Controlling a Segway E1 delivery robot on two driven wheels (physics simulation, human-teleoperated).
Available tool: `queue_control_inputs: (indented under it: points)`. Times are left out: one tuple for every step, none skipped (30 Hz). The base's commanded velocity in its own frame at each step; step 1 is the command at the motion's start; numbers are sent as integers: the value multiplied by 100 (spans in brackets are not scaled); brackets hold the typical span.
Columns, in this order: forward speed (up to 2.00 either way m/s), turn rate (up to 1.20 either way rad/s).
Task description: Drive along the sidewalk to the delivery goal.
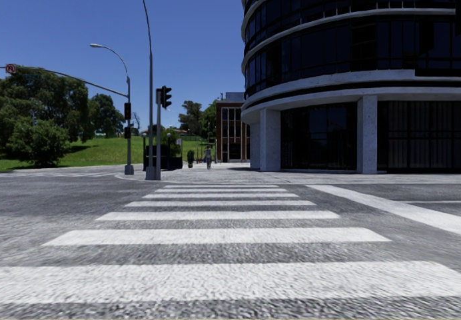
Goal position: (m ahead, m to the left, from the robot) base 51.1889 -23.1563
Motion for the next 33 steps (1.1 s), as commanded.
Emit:
queue_control_inputs:
  points:
    - [200, 0]
    - [200, 0]
    - [200, 0]
    - [200, 0]
    - [200, 0]
    - [200, 0]
    - [200, 0]
    - [200, 0]
    - [200, 0]
    - [200, 0]
    - [200, 0]
    - [200, 0]
    - [200, 0]
    - [200, 0]
    - [200, 0]
    - [200, 0]
    - [200, 0]
    - [200, 0]
    - [200, 0]
    - [200, 0]
    - [200, 0]
    - [200, 0]
    - [200, 0]
    - [200, 0]
    - [200, 0]
    - [200, 0]
    - [200, 0]
    - [200, 0]
    - [200, 0]
    - [200, 0]
    - [200, 0]
    - [200, 0]
    - [200, 0]
